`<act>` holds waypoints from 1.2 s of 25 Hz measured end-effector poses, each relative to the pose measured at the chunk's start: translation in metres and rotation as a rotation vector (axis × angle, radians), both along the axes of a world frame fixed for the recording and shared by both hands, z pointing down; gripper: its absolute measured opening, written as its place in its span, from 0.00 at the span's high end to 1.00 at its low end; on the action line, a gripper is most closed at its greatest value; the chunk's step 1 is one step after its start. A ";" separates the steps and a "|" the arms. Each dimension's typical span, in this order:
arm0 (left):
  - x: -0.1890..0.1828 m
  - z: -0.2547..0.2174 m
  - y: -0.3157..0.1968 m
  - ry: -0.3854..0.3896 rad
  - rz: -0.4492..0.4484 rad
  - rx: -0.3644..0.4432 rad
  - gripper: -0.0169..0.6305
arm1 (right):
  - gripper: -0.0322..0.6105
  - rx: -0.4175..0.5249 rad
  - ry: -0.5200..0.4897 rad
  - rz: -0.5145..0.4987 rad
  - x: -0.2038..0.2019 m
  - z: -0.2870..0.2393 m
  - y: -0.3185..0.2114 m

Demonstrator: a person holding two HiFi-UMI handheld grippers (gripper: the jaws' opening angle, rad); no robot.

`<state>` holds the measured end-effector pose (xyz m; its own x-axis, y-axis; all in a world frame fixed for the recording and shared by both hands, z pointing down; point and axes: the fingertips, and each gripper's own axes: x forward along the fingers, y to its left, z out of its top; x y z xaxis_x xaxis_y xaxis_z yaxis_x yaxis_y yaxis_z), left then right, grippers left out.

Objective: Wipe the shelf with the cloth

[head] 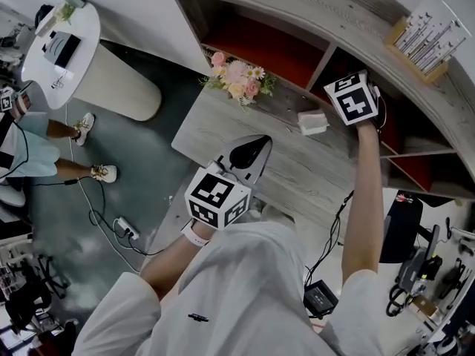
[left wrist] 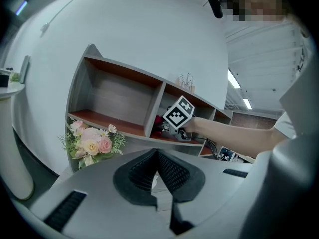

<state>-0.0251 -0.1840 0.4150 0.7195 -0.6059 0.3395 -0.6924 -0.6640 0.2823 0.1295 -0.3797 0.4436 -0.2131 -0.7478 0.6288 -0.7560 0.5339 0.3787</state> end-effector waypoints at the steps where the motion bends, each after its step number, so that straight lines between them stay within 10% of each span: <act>1: -0.001 0.001 0.000 -0.002 -0.006 -0.001 0.97 | 0.80 0.009 0.017 -0.014 -0.001 0.000 0.001; 30: -0.001 -0.008 0.017 0.006 0.001 0.017 0.97 | 0.80 0.689 -0.029 -0.041 -0.027 -0.144 0.046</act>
